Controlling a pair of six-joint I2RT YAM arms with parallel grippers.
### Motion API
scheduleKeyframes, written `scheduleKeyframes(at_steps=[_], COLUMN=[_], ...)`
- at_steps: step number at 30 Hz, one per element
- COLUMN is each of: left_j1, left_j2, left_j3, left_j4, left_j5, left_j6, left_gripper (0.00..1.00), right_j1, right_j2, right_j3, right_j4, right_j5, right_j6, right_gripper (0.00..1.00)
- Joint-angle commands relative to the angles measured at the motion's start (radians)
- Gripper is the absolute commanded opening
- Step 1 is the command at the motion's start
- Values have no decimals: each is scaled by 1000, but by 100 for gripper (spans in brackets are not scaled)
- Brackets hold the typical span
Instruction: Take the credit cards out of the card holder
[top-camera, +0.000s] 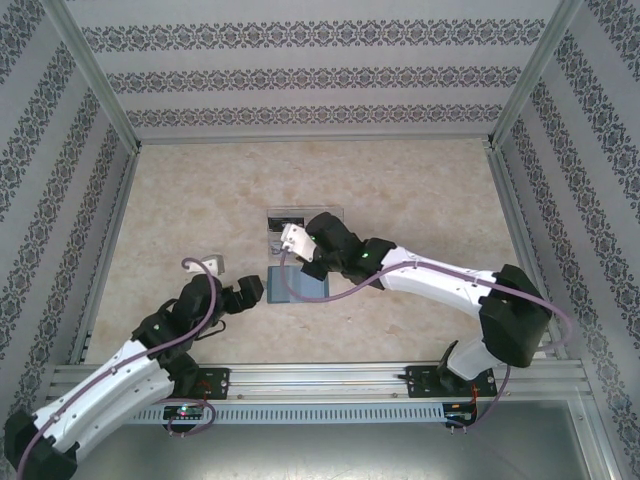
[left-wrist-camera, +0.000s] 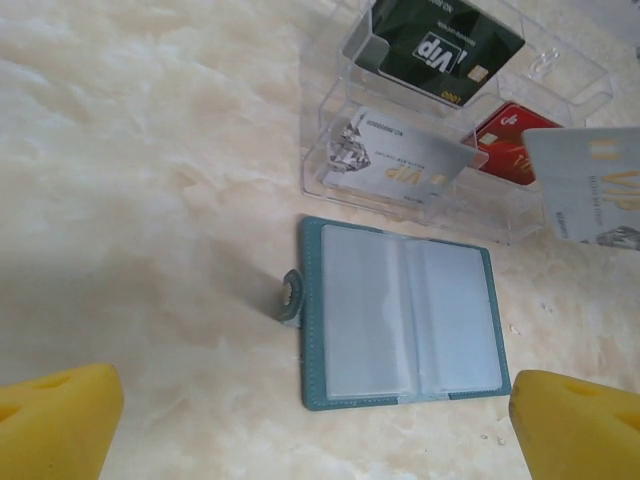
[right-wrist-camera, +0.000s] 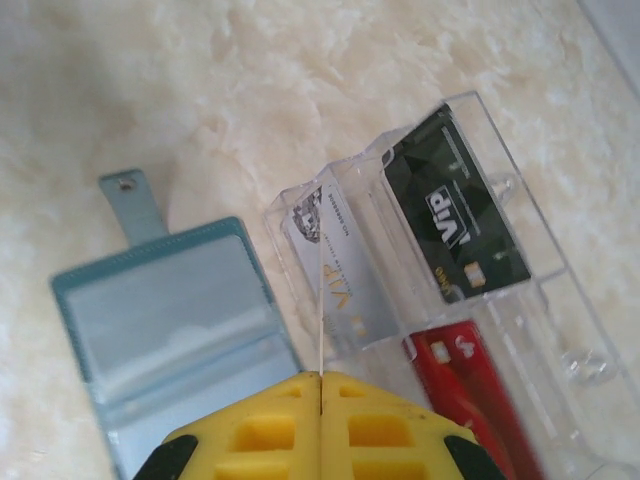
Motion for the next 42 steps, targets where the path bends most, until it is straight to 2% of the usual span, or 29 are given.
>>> scheduleKeyframes(at_steps=[1,10,22,42], left_j1=[12,12,12,13], left_j2=[-89,-169,-169,-167], left_j3=[-22,-33,-31,-36], left_j4=[-113,-173,-178,-182], left_j5=[-54,-62,-71,-81], left_j6=[-24,-34,-23,-18], left_gripper=[100,100,100,100], right_j1=[20,13,-12,-43], right_j2=[63,216,346,410], right_j3=[60,188,315,331], right_j4=[-37,-87,-148,-151], right_j5=[79,99,59,22], right_j6=[-254,-422,-401,-341], right_gripper=[0,0,0,1])
